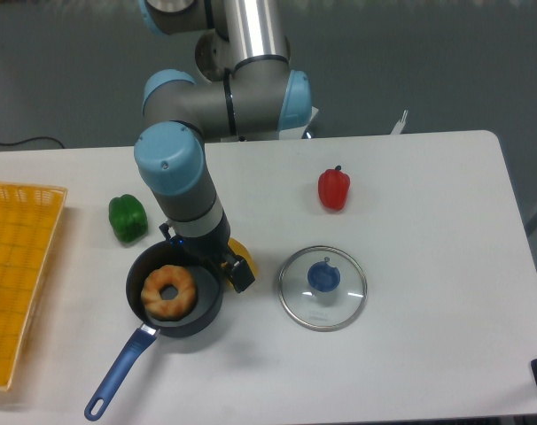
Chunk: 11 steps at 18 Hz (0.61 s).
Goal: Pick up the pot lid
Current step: 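Move the gripper from above the saucepan over to the glass lid's blue knob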
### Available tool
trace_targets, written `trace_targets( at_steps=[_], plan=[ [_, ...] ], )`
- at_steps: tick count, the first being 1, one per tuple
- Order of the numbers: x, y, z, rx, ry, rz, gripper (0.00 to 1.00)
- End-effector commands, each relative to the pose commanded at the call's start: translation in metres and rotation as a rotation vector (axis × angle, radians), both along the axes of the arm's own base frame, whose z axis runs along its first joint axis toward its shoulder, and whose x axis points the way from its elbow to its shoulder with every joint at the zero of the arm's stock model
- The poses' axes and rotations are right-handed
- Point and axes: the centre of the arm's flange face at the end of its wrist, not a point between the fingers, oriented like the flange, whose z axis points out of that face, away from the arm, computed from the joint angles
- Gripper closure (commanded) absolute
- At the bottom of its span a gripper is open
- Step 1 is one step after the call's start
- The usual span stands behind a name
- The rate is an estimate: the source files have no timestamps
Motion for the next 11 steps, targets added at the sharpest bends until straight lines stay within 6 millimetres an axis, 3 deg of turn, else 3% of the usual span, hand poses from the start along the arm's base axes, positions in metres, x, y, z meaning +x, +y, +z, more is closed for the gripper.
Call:
trace_targets(
  at_steps=[3, 11],
  plan=[
    [-0.008, -0.005, 0.000, 0.003, -0.004, 0.016, 0.00],
    [-0.059, -0.038, -0.015, -0.062, -0.016, -0.034, 0.00]
  ],
)
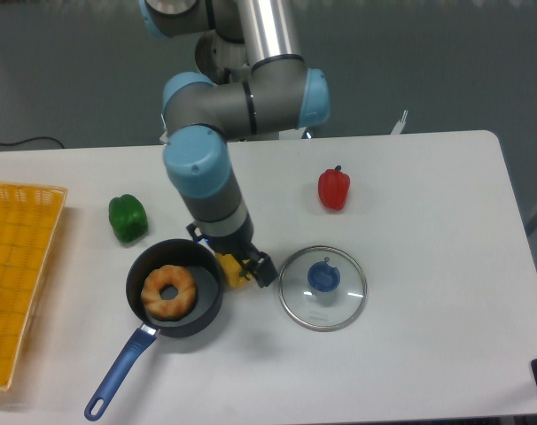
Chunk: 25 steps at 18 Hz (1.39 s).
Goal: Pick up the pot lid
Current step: 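Move the gripper from above the saucepan over to the glass lid's blue knob, then lower the gripper onto the blue knob of the glass lid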
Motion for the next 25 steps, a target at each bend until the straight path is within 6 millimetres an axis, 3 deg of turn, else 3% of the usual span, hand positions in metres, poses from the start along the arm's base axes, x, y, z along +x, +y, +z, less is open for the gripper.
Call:
trace_targets(
  at_steps=[10, 15, 19, 25],
  plan=[
    [-0.066, -0.053, -0.017, 0.051, -0.078, 0.232, 0.00],
    [-0.096, -0.068, -0.021, 0.117, -0.131, 0.291, 0.00],
    [-0.111, -0.061, -0.031, 0.108, -0.110, 0.277, 0.00],
    [-0.115, -0.059, -0.049, 0.107, -0.104, 0.277, 0.00]
  ],
)
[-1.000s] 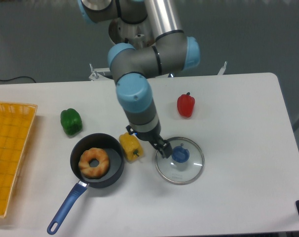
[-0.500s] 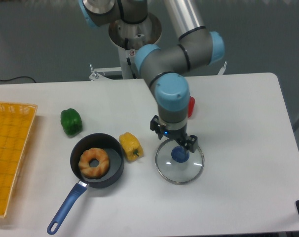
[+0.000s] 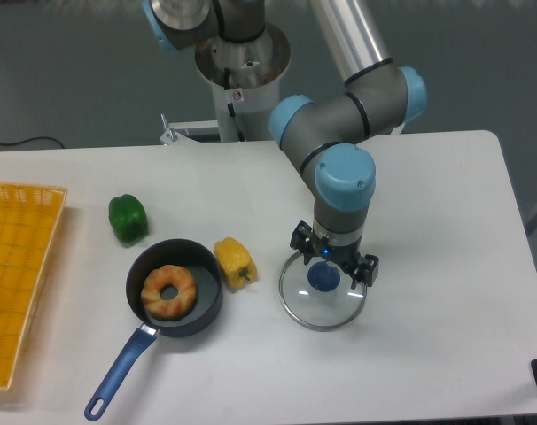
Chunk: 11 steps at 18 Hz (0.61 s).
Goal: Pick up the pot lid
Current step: 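Lower the gripper onto the blue knob of the glass lid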
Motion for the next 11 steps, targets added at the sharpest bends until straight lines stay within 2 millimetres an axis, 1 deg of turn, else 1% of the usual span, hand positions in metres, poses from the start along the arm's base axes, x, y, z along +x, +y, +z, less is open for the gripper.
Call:
trace_targets(
  at_steps=[2, 6, 11],
  plan=[
    [0.003, -0.004, -0.013, -0.063, 0.014, -0.005, 0.00],
    [0.002, -0.004, -0.026, -0.092, 0.007, -0.032, 0.00],
    [0.003, -0.004, -0.028, -0.092, 0.003, -0.033, 0.00]
  ],
)
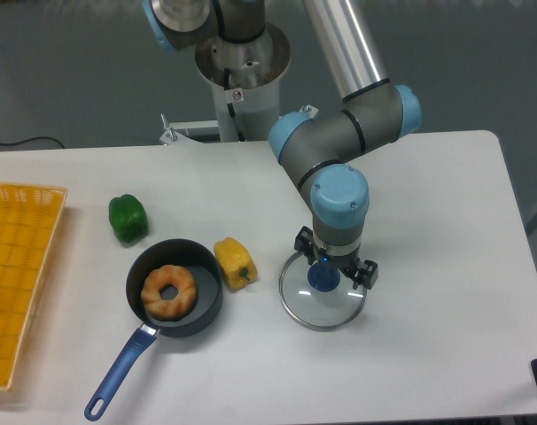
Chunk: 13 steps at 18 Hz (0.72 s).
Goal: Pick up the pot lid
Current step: 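Lower the gripper onto the blue knob of the glass lid, then close the gripper around the blue knob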
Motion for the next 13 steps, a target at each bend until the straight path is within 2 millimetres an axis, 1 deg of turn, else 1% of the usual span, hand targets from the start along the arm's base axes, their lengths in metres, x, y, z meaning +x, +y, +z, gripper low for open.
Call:
trace_targets(
  at_steps=[4, 8, 10, 13],
  plan=[
    [-0.001, 0.002, -0.004, 0.003, 0.004, -0.002, 0.00],
    [-0.002, 0.005, -0.011, 0.001, 0.001, -0.005, 0.00],
    [0.001, 0.009, -0.018, -0.004, -0.005, -0.012, 0.00],
    [0.001, 0.009, -0.018, -0.001, -0.007, -0.011, 0.00]
  ],
)
